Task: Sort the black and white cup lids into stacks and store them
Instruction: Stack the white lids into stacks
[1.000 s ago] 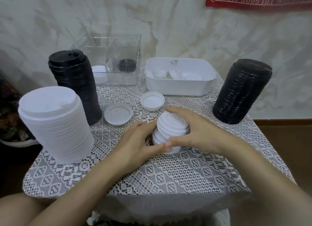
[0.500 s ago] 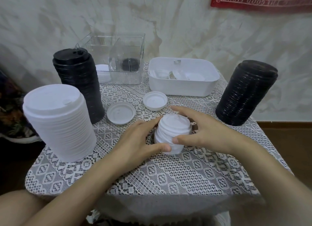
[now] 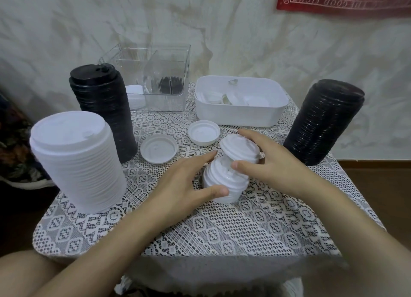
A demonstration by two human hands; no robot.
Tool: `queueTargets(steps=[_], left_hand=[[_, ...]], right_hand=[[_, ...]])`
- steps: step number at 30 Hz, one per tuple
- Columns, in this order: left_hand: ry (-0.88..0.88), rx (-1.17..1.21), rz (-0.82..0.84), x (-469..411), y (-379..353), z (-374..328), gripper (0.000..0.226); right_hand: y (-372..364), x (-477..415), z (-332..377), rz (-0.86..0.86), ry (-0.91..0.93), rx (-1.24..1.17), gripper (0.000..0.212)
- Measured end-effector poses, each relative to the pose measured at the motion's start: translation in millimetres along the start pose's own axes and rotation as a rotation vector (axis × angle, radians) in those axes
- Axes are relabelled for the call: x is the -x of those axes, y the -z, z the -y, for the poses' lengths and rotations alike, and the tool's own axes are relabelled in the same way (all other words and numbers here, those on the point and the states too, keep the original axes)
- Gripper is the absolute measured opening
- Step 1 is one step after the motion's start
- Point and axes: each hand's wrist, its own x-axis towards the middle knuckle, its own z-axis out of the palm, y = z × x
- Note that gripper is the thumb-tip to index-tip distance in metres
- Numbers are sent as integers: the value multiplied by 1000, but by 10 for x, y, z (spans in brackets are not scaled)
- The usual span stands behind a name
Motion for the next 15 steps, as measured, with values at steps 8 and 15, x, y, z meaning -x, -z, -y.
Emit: queueTargets(steps=[8,15], left_hand=[[4,36,-53,-7,-13,48,88],[4,45,-14,-5,67,78,80]], right_hand=[[-14,-26,-41,18,-2,10,78],[-4,-39,-96,48,-20,-20,80]])
